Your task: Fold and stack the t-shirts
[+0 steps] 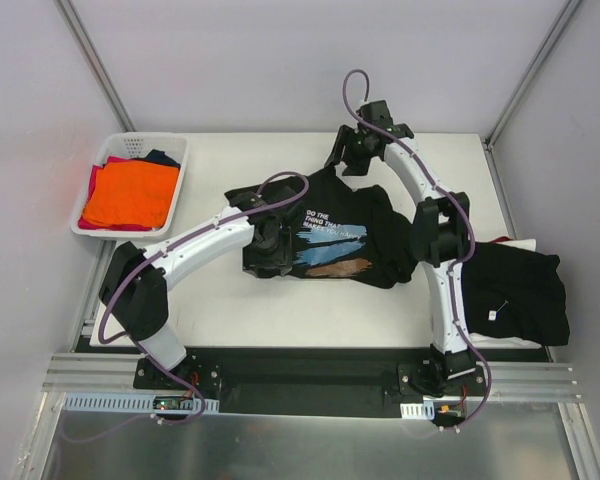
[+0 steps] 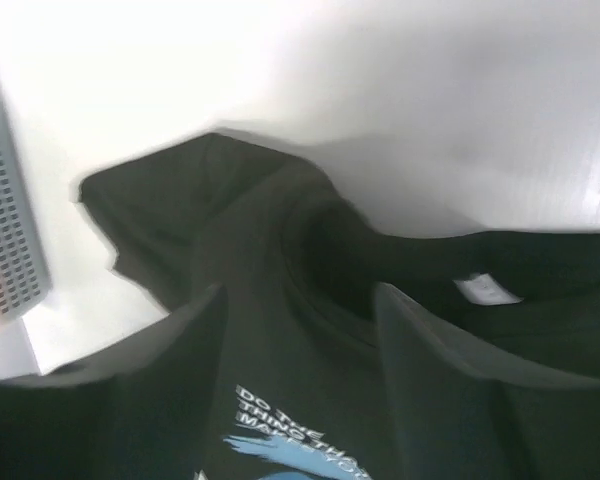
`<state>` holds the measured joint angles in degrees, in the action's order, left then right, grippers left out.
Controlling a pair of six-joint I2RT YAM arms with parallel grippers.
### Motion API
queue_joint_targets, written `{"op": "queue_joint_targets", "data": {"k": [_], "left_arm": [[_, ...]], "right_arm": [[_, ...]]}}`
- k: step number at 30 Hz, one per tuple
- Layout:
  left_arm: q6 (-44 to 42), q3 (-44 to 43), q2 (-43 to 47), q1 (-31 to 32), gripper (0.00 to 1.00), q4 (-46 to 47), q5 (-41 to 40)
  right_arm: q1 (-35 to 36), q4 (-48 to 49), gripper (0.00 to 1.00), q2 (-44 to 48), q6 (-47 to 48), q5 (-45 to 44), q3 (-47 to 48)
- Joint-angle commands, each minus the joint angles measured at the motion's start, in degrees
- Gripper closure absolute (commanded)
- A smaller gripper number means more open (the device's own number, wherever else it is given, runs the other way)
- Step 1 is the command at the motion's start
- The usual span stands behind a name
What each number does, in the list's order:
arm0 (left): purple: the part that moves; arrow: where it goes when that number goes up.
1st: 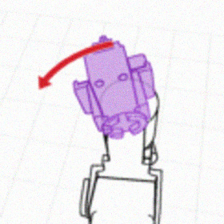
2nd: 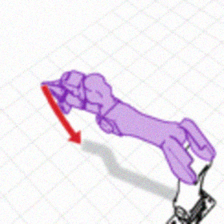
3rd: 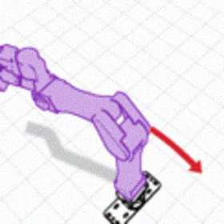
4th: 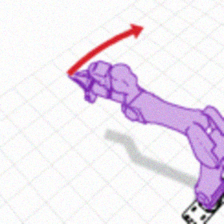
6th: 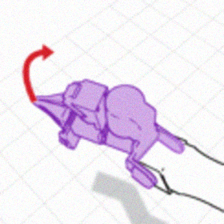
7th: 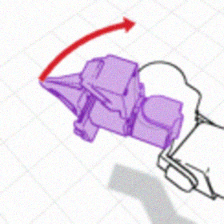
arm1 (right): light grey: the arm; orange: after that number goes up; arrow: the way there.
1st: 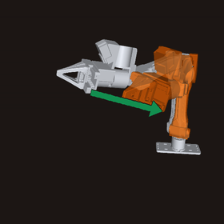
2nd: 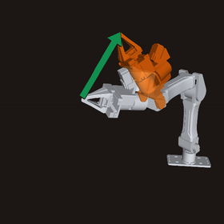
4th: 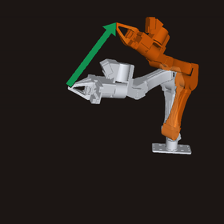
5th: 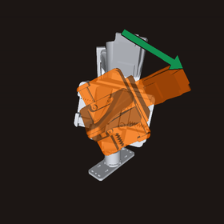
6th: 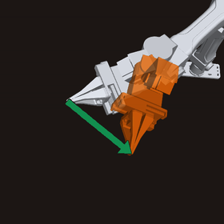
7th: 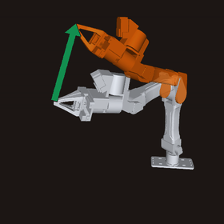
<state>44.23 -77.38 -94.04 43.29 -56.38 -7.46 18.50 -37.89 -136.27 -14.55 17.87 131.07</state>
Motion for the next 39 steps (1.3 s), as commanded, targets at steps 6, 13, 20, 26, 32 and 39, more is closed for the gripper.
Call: {"op": "queue_joint_targets", "data": {"k": [6,13,20,26,32,39], "left_arm": [[1.8,-0.1,0.3,1.7,0.41,0.3,2.5],[6.0,-0.1,-2.8,2.8,0.38,-1.5,-1.5],[6.9,2.9,-5.4,2.6,0.35,-1.3,-6.4],[5.2,0.5,-10.3,1.8,0.34,-0.1,-5.3],[4.7,-7.9,-13.0,1.7,0.36,-0.1,-0.1],[5.0,-21.6,-18.1,0.7,0.37,-8.8,-8.2]], "right_arm": [[-3.0,-1.4,0.32,10.5,3.2,-2.9,-16.6],[1.2,1.9,0.35,38.2,4.2,-6.2,-47.1],[5.6,-0.1,0.34,62.2,-0.5,-9.4,-68.6],[6.1,-9.8,0.34,75.2,0.9,-11.9,-76.4],[5.1,-13.7,0.52,79.8,3.8,-14.4,-79.7],[0.9,-13.5,0.51,72.7,8.5,-9.7,-75.4]]}}
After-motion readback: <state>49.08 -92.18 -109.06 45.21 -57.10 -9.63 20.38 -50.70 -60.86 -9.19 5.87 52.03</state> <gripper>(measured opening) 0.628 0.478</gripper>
